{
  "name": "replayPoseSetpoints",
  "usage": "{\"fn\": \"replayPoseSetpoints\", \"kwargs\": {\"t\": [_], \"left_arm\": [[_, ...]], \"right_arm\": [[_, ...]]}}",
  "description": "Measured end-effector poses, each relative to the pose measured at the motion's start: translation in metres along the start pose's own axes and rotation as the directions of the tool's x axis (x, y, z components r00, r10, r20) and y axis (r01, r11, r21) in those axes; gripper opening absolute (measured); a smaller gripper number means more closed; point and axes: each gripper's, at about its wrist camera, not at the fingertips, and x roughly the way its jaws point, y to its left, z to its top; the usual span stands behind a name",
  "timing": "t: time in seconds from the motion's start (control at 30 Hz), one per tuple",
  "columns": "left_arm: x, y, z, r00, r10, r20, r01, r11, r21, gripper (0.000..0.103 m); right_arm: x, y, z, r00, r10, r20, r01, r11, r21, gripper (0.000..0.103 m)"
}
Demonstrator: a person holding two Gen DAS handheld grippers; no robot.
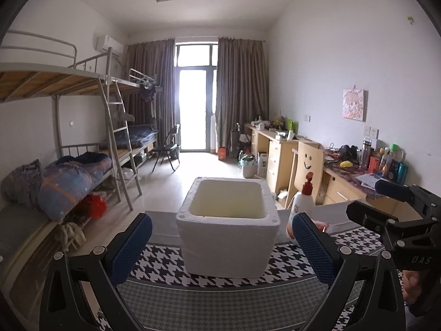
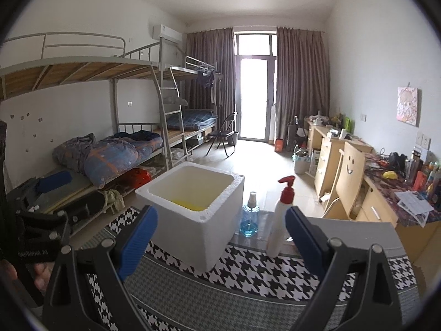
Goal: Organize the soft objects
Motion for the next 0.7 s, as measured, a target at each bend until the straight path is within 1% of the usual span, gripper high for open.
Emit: {"fn": "replayPoseSetpoints", "kwargs": {"t": [0.07,0.13,0.17,0.33,0.47,0.7], "left_arm": [[-0.003,0.000,-0.001,1.000,-0.006,0.003,0.006,1.000,0.000,0.102],[-0.008,-0.003,-0.003,1.000,-0.009,0.009,0.009,1.000,0.006,0.102],[-0.011,-0.004,-0.004,1.000,-0.010,0.013,0.010,1.000,0.010,0.102],[-0.023,-0.012,-0.010,0.999,-0.024,0.034,0.023,0.999,0.032,0.102],[-0.034,-0.016,-0.016,0.998,-0.037,0.058,0.035,0.999,0.024,0.102],[-0.042,-0.018,-0.027,0.996,-0.056,0.076,0.055,0.998,0.010,0.102]], "right_arm": [[-0.005,-0.001,-0.003,1.000,-0.001,0.005,0.001,1.000,-0.005,0.096],[-0.009,-0.003,-0.006,1.000,-0.003,0.011,0.003,1.000,0.005,0.101],[-0.011,-0.004,-0.008,1.000,-0.001,0.015,0.001,1.000,0.005,0.101],[-0.023,-0.003,-0.016,1.000,0.001,0.027,-0.001,1.000,0.003,0.102],[-0.034,0.001,-0.023,0.998,-0.016,0.053,0.016,1.000,-0.007,0.102],[-0.051,0.001,-0.035,0.996,-0.027,0.080,0.027,1.000,0.001,0.102]]}}
